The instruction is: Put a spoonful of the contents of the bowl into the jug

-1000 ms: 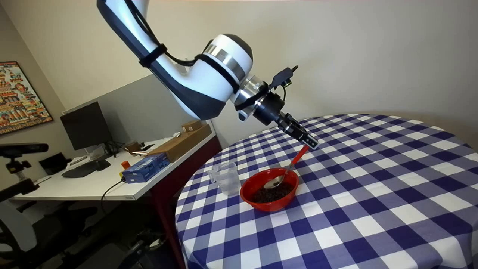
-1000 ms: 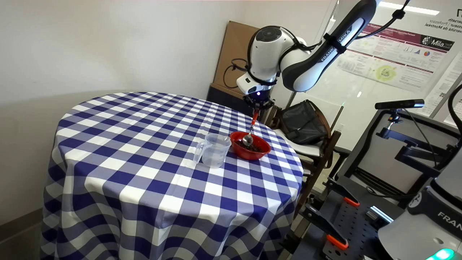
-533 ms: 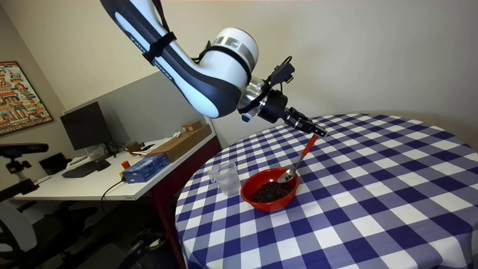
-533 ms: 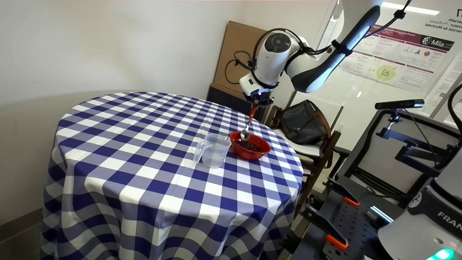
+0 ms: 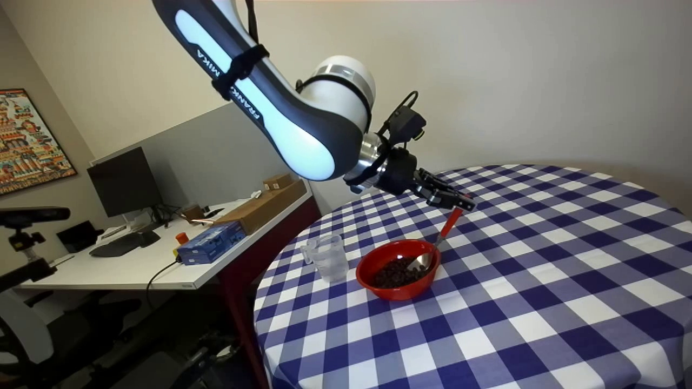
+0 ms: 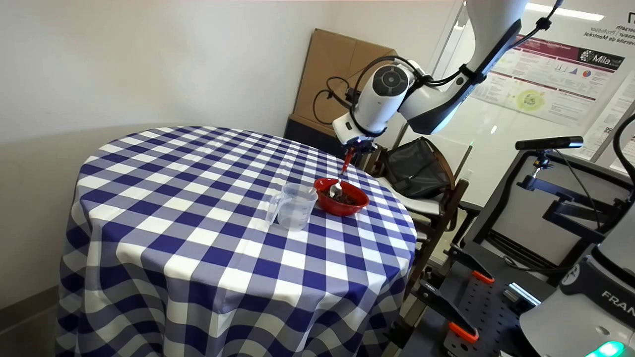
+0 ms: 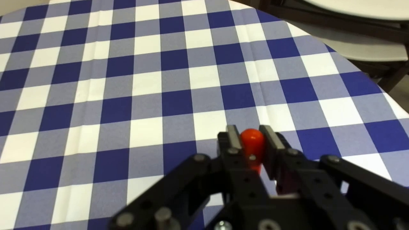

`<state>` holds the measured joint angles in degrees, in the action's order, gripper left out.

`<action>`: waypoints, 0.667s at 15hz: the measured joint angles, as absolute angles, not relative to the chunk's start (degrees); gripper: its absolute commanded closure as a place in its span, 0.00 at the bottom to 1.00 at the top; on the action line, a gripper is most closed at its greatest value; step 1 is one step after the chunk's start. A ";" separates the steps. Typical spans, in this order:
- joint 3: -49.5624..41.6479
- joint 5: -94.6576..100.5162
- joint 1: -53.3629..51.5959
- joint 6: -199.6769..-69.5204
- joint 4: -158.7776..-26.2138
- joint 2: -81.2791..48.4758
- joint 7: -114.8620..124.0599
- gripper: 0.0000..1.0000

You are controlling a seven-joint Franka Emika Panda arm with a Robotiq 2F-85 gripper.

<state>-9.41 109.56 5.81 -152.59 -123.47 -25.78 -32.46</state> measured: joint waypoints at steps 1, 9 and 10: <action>-9.22 109.69 5.89 -152.36 -123.83 -25.85 -31.93 0.95; -7.96 106.75 6.05 -149.24 -125.22 -26.37 -29.49 0.95; -7.77 105.23 6.09 -149.12 -125.01 -26.38 -29.40 0.95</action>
